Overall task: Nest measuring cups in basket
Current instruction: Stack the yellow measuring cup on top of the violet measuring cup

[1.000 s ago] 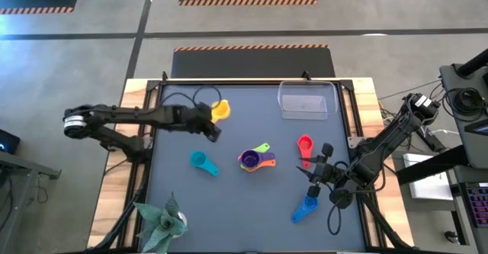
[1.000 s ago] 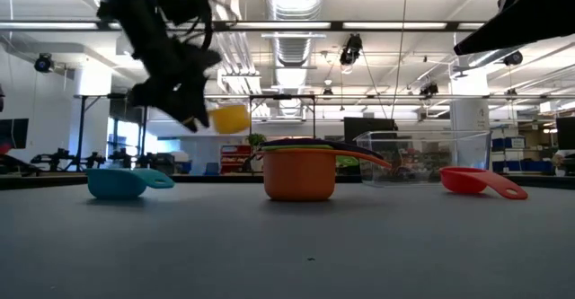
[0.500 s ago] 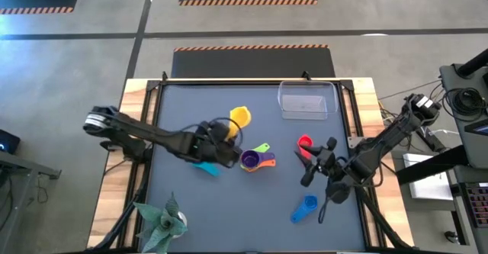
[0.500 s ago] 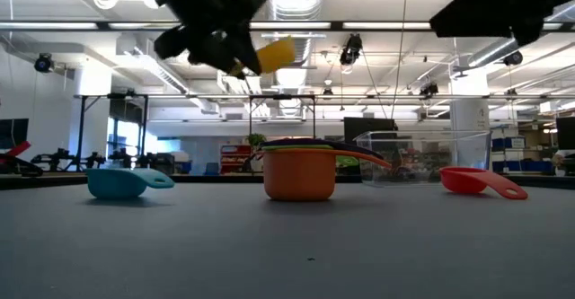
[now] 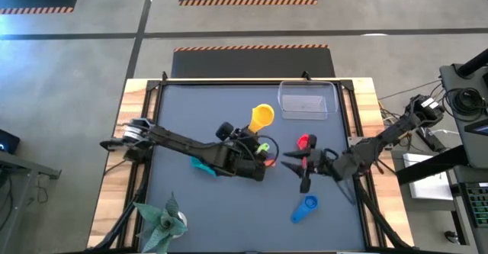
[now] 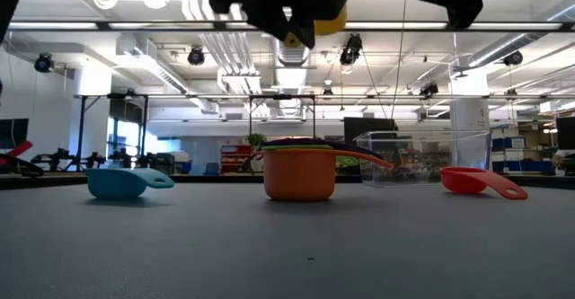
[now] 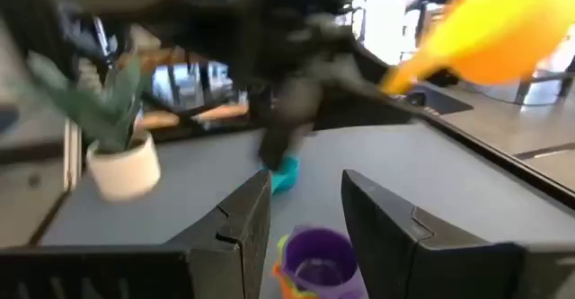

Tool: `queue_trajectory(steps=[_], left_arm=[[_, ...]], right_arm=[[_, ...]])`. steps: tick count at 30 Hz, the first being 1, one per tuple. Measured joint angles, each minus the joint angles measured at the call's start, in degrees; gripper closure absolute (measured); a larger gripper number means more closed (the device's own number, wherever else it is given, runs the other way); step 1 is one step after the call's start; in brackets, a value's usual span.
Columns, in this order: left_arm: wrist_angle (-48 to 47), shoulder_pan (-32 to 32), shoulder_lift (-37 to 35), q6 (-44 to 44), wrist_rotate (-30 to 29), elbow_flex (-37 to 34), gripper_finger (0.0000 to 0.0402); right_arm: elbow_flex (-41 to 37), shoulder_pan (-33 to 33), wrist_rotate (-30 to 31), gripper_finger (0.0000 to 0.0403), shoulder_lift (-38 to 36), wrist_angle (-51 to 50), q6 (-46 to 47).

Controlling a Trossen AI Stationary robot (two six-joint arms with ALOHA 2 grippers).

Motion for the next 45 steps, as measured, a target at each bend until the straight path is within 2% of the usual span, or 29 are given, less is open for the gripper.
queue_trajectory(steps=[4,8,11,16,23,28,32,37,45], left_arm=[[-2.9,-2.4,1.3,-1.3,-4.4,3.0,0.0286],[-2.9,-3.4,2.5,-2.4,-7.8,3.2,0.0286],[-3.2,-3.2,3.6,-4.1,-9.9,3.1,0.0286],[-3.3,-2.8,5.8,-6.1,-12.7,3.1,0.0286],[-2.9,-2.5,7.3,-7.5,-15.1,3.2,0.0286],[-2.6,-2.5,8.1,-7.4,-15.5,3.4,0.0286],[-2.6,-2.6,8.2,-7.4,-15.5,3.1,0.0286],[-2.5,-2.8,8.2,-7.4,-15.5,3.0,0.0286],[-2.5,-2.9,8.1,-7.6,-16.5,3.0,0.0286]], right_arm=[[-6.9,-4.2,-1.1,0.0275,-3.4,12.9,1.0],[-12.7,-9.6,-6.7,0.0275,-4.1,27.4,3.5],[-14.5,-12.9,-10.2,0.0275,-3.5,33.0,6.5],[-13.1,-14.9,-10.9,0.0275,-3.4,30.8,7.4],[-8.3,-14.9,-10.9,0.0275,-2.4,29.6,2.4],[-3.2,-14.9,-10.2,0.0275,1.1,24.3,-1.3],[1.0,-14.9,-7.5,0.0275,4.6,22.0,-3.3],[5.9,-14.9,0.9,0.0275,7.1,15.9,-4.1],[10.6,-15.3,5.3,0.0279,8.2,8.4,-4.3]])
